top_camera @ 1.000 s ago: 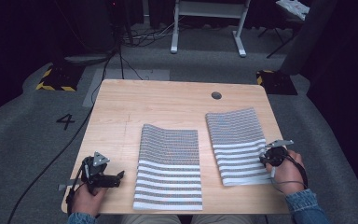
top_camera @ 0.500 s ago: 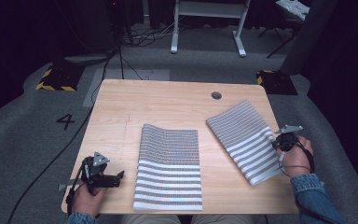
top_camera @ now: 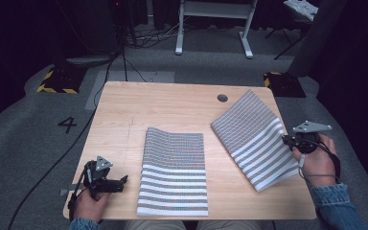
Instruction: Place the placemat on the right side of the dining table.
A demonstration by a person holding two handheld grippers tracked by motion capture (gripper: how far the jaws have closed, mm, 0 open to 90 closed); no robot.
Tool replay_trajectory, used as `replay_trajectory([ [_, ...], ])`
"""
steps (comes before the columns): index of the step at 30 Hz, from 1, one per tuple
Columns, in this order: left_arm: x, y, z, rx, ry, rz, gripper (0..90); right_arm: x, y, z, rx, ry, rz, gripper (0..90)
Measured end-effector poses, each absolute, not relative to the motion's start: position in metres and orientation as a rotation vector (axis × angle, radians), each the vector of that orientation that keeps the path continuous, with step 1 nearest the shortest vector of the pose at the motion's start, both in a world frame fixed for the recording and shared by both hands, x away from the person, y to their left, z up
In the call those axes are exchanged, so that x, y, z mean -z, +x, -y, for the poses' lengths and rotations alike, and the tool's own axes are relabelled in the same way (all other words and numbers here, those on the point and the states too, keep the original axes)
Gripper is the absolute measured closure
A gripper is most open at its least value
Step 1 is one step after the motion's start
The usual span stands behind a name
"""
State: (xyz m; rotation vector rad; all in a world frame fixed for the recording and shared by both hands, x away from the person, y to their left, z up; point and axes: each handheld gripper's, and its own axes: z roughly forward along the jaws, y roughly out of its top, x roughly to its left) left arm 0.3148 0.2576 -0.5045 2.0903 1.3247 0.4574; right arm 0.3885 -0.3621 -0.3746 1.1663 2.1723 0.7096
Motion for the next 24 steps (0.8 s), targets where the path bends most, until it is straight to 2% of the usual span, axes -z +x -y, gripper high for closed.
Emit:
replay_trajectory([
  [8, 0.505, 0.315, -0.258, -0.458, 2.090, -1.325, 0.4, 0.338, 0.366, 0.333, -0.817, 1.043, -2.197, 86.8],
  [24, 0.505, 0.315, -0.258, -0.458, 2.090, -1.325, 0.4, 0.325, 0.333, 0.288, -1.037, 0.910, -2.280, 87.2],
])
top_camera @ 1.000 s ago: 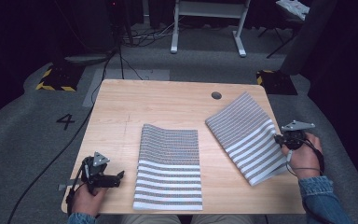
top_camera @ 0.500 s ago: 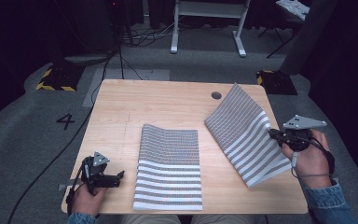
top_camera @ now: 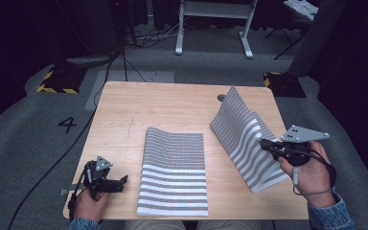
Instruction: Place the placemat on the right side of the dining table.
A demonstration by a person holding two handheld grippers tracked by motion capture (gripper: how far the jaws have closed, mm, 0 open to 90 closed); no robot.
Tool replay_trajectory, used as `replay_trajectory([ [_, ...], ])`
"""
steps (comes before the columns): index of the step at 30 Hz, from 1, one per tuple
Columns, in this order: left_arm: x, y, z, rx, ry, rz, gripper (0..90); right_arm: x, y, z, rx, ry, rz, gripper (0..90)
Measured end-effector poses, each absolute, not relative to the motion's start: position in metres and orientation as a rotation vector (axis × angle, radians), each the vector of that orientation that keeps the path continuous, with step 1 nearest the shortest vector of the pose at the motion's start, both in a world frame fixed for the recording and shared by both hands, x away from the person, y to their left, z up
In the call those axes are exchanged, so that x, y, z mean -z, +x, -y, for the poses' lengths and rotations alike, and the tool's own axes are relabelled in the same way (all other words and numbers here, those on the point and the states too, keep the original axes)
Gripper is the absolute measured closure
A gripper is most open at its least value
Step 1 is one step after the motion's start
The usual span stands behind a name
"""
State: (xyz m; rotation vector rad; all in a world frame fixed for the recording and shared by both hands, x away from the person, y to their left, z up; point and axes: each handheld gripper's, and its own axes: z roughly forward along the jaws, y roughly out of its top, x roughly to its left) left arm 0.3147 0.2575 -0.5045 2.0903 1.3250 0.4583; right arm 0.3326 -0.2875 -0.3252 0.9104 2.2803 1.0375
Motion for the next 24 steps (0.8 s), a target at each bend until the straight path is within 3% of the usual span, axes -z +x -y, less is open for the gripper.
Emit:
replay_trajectory([
  [20, 0.505, 0.315, -0.258, -0.458, 2.090, -1.325, 0.4, 0.354, 0.326, 0.263, -1.313, 0.940, -2.371, 86.3],
  [24, 0.505, 0.315, -0.257, -0.459, 2.090, -1.325, 0.4, 0.363, 0.325, 0.254, -1.390, 0.947, -2.386, 51.1],
])
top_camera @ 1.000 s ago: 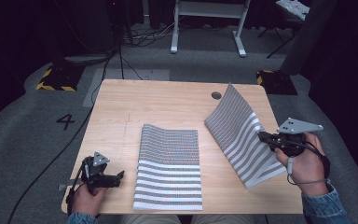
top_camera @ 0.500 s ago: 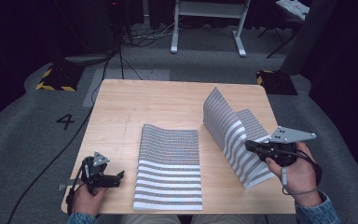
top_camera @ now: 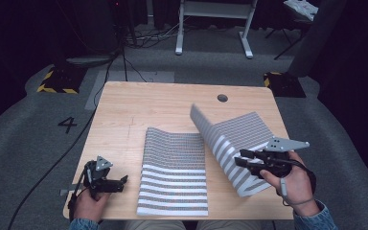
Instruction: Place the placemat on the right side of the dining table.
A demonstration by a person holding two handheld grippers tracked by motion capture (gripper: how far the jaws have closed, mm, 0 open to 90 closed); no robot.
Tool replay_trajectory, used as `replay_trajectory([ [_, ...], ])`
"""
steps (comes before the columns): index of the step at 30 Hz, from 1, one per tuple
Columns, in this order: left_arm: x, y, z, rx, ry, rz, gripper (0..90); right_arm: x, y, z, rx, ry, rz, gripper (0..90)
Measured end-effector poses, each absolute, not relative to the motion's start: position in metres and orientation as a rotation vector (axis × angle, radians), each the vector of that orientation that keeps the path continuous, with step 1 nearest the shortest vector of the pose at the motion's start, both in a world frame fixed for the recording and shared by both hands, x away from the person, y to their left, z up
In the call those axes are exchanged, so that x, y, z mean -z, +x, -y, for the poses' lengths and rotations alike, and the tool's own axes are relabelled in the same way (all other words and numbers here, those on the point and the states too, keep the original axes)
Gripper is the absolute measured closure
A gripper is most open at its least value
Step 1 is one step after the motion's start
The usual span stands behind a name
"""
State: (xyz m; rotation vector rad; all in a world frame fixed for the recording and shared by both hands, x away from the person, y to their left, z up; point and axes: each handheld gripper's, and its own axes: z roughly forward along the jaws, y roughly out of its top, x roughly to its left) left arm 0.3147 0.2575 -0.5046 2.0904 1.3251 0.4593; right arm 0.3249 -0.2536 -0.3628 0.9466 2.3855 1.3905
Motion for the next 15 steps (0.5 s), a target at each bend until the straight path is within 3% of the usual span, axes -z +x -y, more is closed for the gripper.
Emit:
replay_trajectory([
  [3, 0.505, 0.315, -0.257, -0.459, 2.090, -1.325, 0.4, 0.361, 0.322, 0.253, -1.463, 0.968, -2.335, 40.9],
  [9, 0.505, 0.315, -0.258, -0.459, 2.091, -1.325, 0.4, 0.361, 0.329, 0.284, -1.402, 1.082, -2.191, 39.4],
  [15, 0.505, 0.315, -0.258, -0.458, 2.091, -1.325, 0.4, 0.381, 0.340, 0.319, -1.229, 1.236, -2.129, 37.5],
])
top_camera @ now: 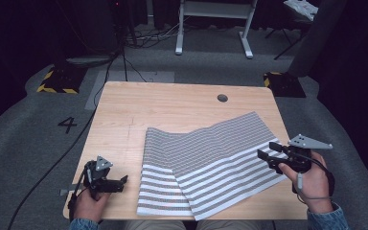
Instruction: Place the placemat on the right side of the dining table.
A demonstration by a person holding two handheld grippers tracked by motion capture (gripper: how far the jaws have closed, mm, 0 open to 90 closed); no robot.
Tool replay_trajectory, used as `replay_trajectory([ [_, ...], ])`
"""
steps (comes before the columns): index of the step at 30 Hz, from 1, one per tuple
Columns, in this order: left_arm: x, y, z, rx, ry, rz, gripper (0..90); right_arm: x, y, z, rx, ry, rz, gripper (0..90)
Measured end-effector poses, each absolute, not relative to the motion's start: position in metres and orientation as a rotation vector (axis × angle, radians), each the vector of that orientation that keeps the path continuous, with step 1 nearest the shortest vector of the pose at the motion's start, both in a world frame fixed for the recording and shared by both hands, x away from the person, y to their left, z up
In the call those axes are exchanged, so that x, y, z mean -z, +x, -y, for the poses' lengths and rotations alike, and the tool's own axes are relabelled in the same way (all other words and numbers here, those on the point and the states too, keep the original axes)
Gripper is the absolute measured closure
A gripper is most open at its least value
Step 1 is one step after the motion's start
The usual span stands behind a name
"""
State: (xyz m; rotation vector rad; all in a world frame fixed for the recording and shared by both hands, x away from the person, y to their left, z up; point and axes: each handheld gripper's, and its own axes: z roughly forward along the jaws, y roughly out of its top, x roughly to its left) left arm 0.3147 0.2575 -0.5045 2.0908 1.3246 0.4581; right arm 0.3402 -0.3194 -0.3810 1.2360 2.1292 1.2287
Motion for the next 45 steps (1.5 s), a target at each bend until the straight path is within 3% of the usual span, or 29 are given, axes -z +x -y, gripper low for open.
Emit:
replay_trajectory([
  [14, 0.505, 0.315, -0.258, -0.457, 2.091, -1.325, 0.4, 0.448, 0.365, 0.388, -0.903, 1.546, -2.029, 30.5],
  [23, 0.505, 0.315, -0.258, -0.458, 2.090, -1.324, 0.4, 0.487, 0.378, 0.410, -0.836, 1.576, -2.012, 26.8],
  [35, 0.505, 0.315, -0.257, -0.458, 2.091, -1.325, 0.4, 0.494, 0.383, 0.416, -0.802, 1.575, -2.013, 21.9],
  [40, 0.505, 0.315, -0.257, -0.461, 2.091, -1.326, 0.4, 0.498, 0.384, 0.419, -0.800, 1.606, -1.970, 10.9],
  [45, 0.505, 0.315, -0.257, -0.461, 2.091, -1.326, 0.4, 0.499, 0.382, 0.419, -0.813, 1.594, -1.966, 15.7],
])
